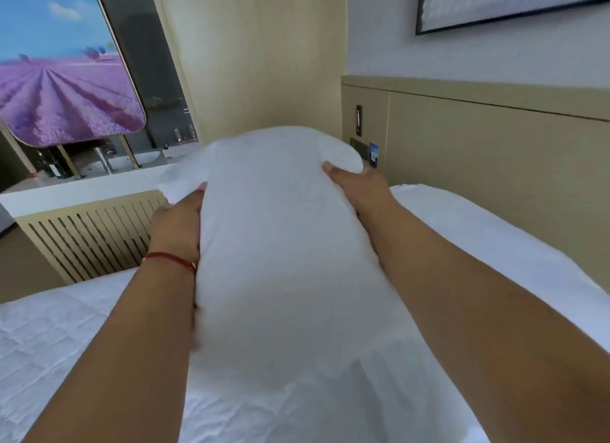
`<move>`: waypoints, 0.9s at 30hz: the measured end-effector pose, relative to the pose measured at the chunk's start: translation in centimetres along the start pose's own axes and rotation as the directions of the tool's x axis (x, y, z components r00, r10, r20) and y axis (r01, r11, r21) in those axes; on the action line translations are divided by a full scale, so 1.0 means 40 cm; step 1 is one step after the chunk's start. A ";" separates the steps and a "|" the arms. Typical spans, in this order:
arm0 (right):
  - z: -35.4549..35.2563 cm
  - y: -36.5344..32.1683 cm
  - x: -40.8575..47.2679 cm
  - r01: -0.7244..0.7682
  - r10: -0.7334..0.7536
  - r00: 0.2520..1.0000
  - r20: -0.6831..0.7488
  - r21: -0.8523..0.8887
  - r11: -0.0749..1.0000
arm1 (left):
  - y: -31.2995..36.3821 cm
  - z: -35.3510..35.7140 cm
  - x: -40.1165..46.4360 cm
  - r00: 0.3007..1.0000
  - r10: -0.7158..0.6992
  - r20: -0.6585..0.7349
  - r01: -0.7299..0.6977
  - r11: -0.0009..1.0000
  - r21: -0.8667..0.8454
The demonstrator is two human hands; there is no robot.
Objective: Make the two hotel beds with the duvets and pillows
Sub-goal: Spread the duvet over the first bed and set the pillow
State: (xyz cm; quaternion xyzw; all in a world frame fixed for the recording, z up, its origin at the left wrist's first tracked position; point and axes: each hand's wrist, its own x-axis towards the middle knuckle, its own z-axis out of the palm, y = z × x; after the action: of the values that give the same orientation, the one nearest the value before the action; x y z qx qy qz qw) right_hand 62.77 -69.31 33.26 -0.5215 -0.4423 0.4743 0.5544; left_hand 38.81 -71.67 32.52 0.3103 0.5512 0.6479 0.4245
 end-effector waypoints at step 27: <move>-0.807 0.075 0.310 -0.151 0.057 0.988 -0.144 -0.817 0.557 | -0.460 0.780 -0.272 0.857 -0.423 0.294 0.258 0.847 0.465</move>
State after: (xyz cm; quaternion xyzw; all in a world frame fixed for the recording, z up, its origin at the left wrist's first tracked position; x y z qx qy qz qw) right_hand 96.35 -62.17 28.13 -0.7683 -0.5525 0.2176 0.2391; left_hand 74.65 -66.70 21.46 0.4083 0.6268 0.3564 0.5599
